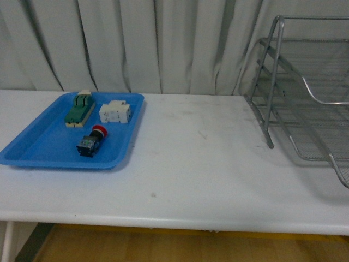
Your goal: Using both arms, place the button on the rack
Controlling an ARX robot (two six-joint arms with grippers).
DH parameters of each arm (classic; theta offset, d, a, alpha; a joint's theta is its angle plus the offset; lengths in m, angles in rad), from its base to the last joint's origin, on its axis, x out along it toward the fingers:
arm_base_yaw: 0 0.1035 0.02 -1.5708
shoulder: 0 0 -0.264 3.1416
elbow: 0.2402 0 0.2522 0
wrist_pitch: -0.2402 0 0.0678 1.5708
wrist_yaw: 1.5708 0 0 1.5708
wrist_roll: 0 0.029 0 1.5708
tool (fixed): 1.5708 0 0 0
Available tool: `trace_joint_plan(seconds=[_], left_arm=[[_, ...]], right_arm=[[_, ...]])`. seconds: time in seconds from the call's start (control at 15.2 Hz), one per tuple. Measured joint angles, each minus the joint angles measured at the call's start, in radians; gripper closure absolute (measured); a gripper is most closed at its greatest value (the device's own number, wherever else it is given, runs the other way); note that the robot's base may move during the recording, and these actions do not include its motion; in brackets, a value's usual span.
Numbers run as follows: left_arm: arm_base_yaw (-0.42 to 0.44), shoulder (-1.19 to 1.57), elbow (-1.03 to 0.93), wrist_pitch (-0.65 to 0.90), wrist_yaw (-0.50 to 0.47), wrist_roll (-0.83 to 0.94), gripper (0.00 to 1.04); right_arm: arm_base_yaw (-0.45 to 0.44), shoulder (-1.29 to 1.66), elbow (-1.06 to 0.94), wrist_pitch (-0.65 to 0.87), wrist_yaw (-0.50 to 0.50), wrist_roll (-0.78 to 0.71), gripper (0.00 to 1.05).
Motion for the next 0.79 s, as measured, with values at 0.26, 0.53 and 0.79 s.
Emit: trace_joint_plan(seconds=[0.26, 0.53, 0.79], left_arm=[[0.000, 0.000, 0.000, 0.001, -0.001, 0.000, 0.07], [0.000, 0.000, 0.000, 0.001, -0.001, 0.000, 0.07], [0.000, 0.000, 0.000, 0.000, -0.001, 0.000, 0.07]], right_arm=[[0.064, -0.747, -0.074, -0.547, 0.051, -0.744, 0.66], [0.278, -1.272, -0.074, -0.937, 0.257, -0.959, 1.03], [0.457, -1.342, -0.073, -0.994, 0.447, -0.983, 1.03]])
